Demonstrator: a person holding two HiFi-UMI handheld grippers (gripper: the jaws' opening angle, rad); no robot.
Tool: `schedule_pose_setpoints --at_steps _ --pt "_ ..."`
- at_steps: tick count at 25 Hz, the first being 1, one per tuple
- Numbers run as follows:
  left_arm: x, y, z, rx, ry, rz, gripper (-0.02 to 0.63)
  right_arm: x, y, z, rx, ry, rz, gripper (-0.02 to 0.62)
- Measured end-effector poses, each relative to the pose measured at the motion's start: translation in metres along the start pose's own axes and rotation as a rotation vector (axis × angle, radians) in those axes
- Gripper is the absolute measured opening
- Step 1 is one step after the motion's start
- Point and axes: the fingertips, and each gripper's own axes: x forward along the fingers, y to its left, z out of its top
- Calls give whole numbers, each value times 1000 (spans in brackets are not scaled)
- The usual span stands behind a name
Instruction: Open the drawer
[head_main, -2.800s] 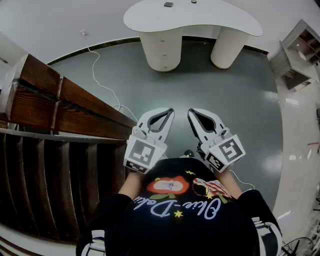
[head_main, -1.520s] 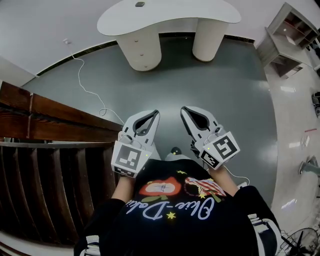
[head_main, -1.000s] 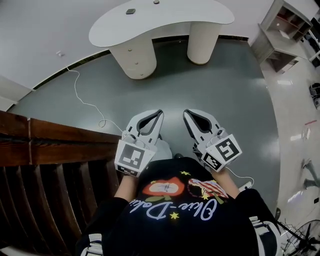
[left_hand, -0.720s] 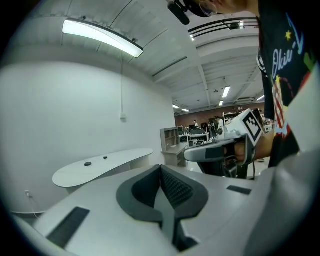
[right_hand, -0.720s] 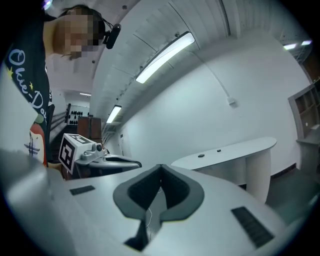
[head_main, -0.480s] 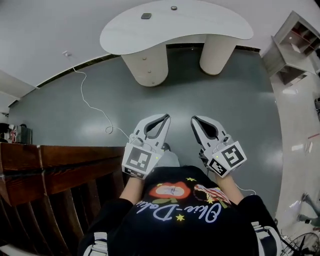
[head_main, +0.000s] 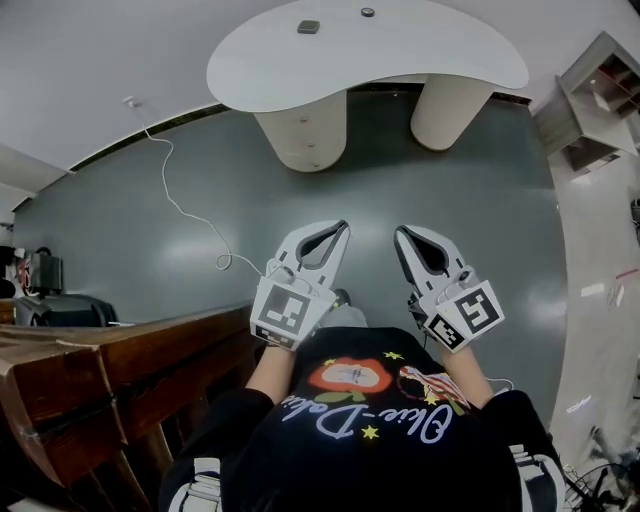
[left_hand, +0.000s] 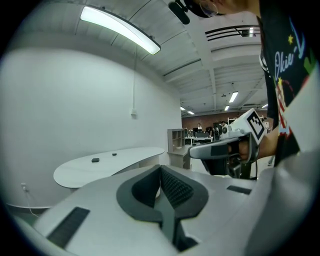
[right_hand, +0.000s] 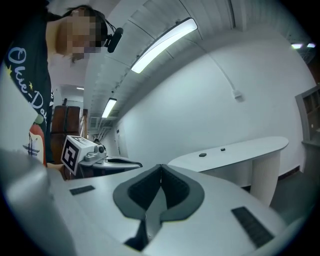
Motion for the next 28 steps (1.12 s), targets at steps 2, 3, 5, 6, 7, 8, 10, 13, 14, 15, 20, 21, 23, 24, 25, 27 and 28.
schedule_pose_setpoints --at_steps 2,3,5,6,7,8,10,13,14,15,20,21,23,24,25,27,28 --pt "2 13 0 -3 -1 -7 5 11 -2 1 15 6 -9 1" --pt "4 20 0 -1 -2 -10 5 17 -4 1 17 10 -14 1" --pt "6 33 2 2 -10 -14 5 28 -7 2 10 19 -24 0" --pt "7 39 3 4 -14 -15 5 34 -7 3 8 20 -27 2" --pt "6 46 3 7 -17 -15 5 40 -7 4 7 18 -30 1" --pt "6 53 2 10 -20 -13 5 46 -5 5 7 13 -32 1" --pt "4 66 1 12 -26 -6 5 55 -2 6 2 10 -32 0" --pt "4 75 -1 2 -34 -6 5 63 -1 4 -7 26 -35 1" --pt "4 76 -2 -2 -36 -8 5 63 -2 3 -8 32 -39 1" --pt "5 77 -4 -6 -38 -11 5 64 -2 1 -9 37 -43 1" --pt "8 81 -8 -20 -44 -3 5 67 -5 1 -19 52 -39 1" --pt "9 83 -7 -21 -44 6 5 69 -7 2 -21 55 -33 2" --pt "10 90 -5 -21 -42 31 5 78 -13 4 -23 59 -15 1" --pt "11 94 -5 -21 -39 46 5 83 -15 5 -22 58 -2 2" --pt "11 99 -5 -23 -37 63 5 89 -18 6 -22 57 12 2" --pt "12 109 -7 -32 -28 102 5 103 -24 9 -22 54 46 1" --pt "13 114 -9 -39 -22 123 6 111 -26 10 -21 54 66 2"
